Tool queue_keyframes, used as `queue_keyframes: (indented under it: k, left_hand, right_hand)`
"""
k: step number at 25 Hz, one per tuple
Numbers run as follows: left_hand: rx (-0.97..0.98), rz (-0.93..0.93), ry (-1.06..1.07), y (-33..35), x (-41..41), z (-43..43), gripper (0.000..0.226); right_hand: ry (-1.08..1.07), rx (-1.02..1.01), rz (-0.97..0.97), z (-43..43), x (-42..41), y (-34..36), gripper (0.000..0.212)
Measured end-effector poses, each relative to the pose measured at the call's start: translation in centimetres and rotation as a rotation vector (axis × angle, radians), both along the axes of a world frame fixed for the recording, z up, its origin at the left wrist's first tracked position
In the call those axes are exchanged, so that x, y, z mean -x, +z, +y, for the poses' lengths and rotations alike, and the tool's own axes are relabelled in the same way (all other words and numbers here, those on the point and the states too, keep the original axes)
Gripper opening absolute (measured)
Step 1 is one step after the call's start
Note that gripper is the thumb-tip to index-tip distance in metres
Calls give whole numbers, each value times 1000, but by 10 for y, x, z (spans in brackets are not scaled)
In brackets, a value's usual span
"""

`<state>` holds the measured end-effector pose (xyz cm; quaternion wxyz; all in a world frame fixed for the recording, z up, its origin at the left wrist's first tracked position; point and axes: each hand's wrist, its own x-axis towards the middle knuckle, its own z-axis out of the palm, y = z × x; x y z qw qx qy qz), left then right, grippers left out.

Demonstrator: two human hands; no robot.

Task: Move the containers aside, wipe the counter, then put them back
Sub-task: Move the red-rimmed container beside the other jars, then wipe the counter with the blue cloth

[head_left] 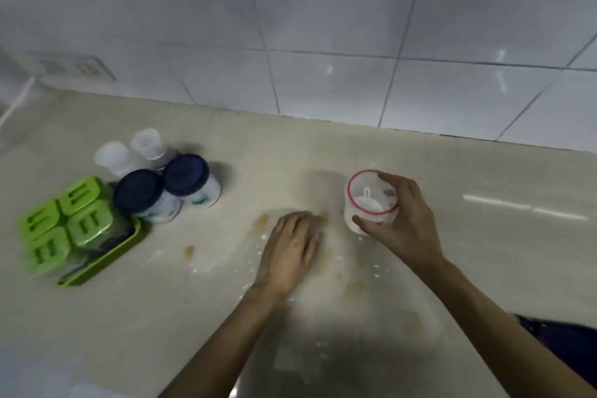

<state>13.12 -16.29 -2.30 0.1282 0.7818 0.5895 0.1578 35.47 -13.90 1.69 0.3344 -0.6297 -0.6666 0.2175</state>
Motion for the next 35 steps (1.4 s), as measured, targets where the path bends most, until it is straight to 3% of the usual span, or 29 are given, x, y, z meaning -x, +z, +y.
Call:
queue_keyframes:
  k: [8, 15, 20, 24, 27, 35]
  left_hand:
    - [47, -10, 289, 2, 181, -95, 39]
    - [-16, 47, 387, -15, 251, -143, 31]
    - [-22, 42, 396, -24, 267, -164, 32]
    - [-23, -21, 380, -20, 256, -169, 32]
    - [-22, -83, 340, -15, 240, -165, 30]
    - [4, -46, -158, -3, 103, -140, 33]
  right_hand:
    - [290, 31, 102, -21, 223, 5, 83]
    - [421, 21, 99, -38, 333, -14, 82]
    - [504, -24, 55, -47, 368, -22, 83]
    - [569, 83, 6, -49, 351, -20, 92]
    - [511, 103, -38, -63, 302, -19, 83]
    - [107, 203, -21, -169, 104, -24, 77]
